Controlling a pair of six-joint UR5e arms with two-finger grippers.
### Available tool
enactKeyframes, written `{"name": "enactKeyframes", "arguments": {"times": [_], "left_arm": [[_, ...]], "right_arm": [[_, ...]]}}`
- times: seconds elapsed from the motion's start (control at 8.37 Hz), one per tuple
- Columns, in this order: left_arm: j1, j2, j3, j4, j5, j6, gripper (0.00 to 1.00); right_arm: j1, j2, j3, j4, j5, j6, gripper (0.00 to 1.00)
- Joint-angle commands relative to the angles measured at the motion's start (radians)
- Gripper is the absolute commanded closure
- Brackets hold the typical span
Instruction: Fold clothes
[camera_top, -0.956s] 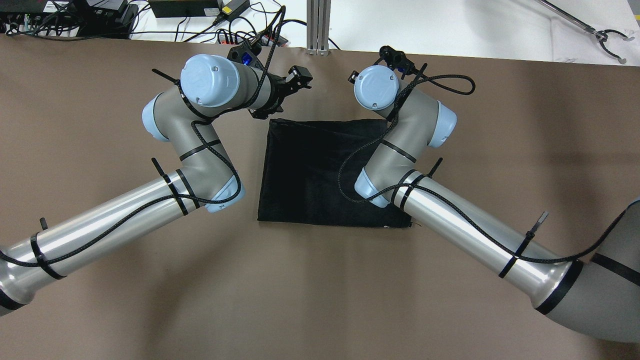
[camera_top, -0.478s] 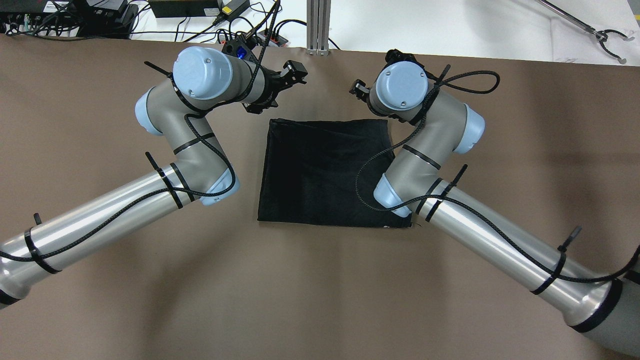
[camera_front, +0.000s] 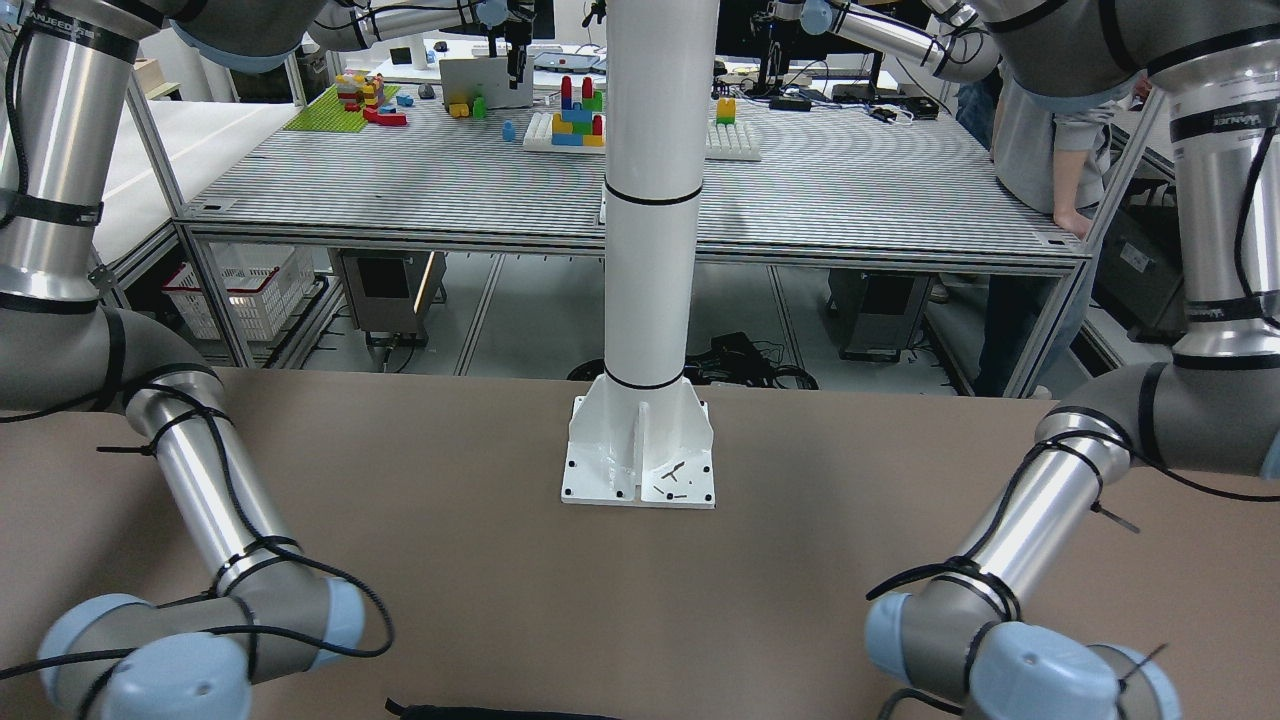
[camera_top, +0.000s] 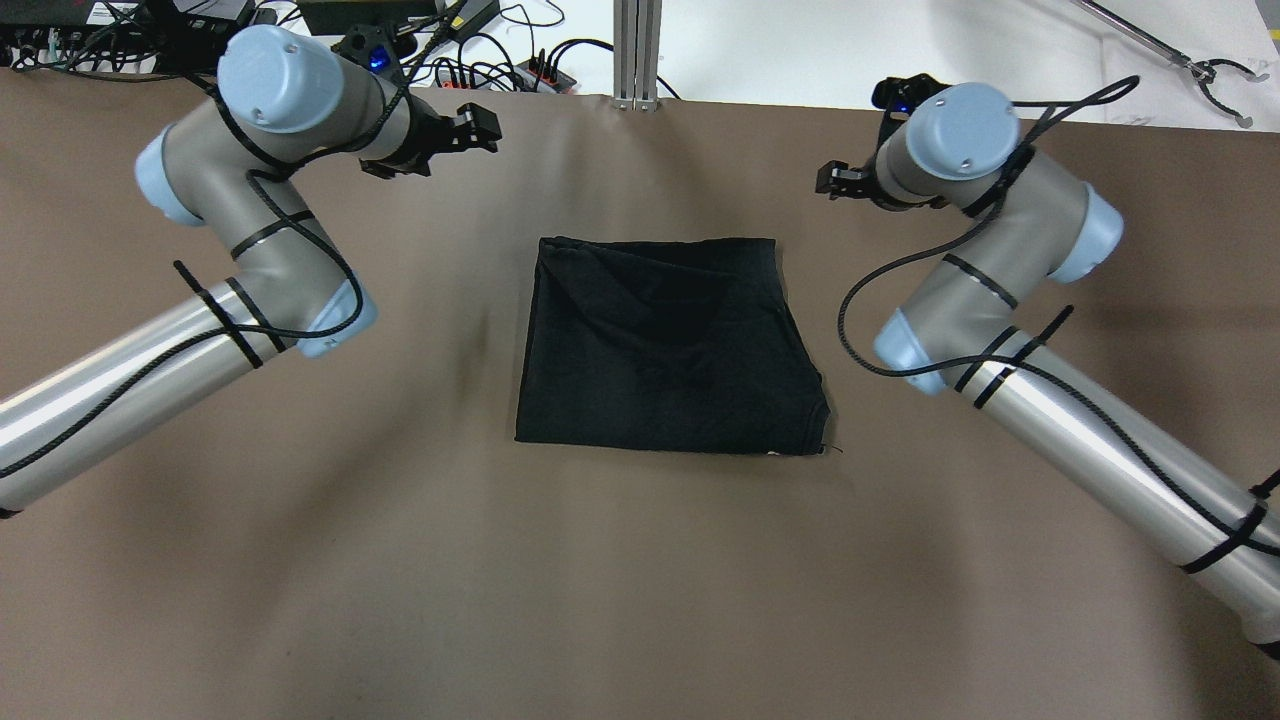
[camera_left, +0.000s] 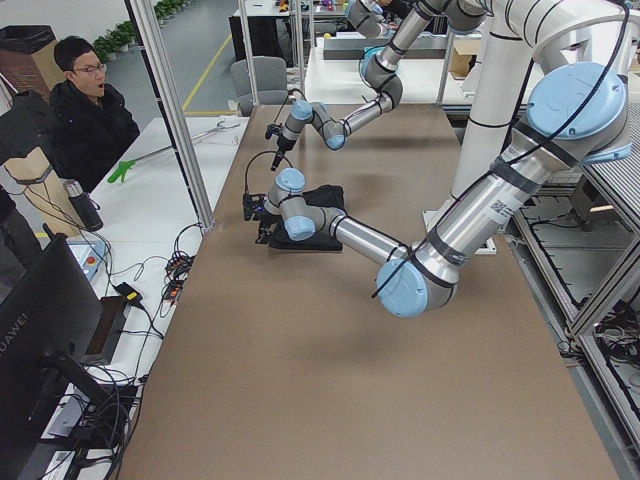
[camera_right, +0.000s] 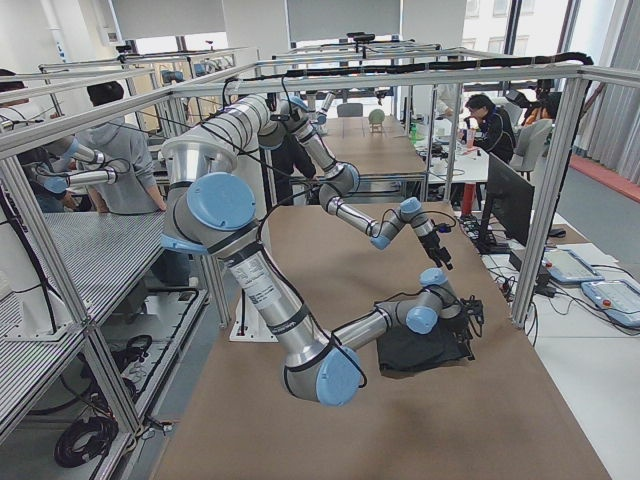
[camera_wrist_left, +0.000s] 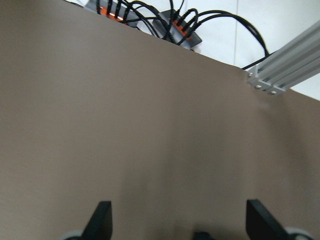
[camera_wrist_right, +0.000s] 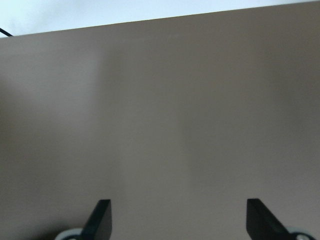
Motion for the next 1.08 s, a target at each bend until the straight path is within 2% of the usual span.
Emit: {"name": "enactKeyframes", "arguments": {"times": [0.0,0.24,0.48,0.6,0.96], "left_arm": [[-0.133,0.222,-0.156,0.131,-0.021,0.445,0.06],[-0.252,0.394,-0.219,0.130,-0.018,0.784,0.06],[-0.378,0.525,-0.227,0.110,-0.024,1.073,0.06],[-0.432,0.595,-0.227,0.060,-0.027,1.194,0.06],[-0.468,0.737,-0.227,-0.095,-0.057,1.241,0.06]], "right_arm": [[0.156,-0.156,0.018,0.008,0.085,-0.424,0.05],[0.268,-0.256,0.038,0.022,0.085,-0.670,0.05],[0.398,-0.339,0.075,0.034,0.088,-0.897,0.05],[0.459,-0.385,0.096,0.034,0.097,-0.987,0.05],[0.543,-0.462,0.098,0.060,0.114,-1.122,0.05]]}}
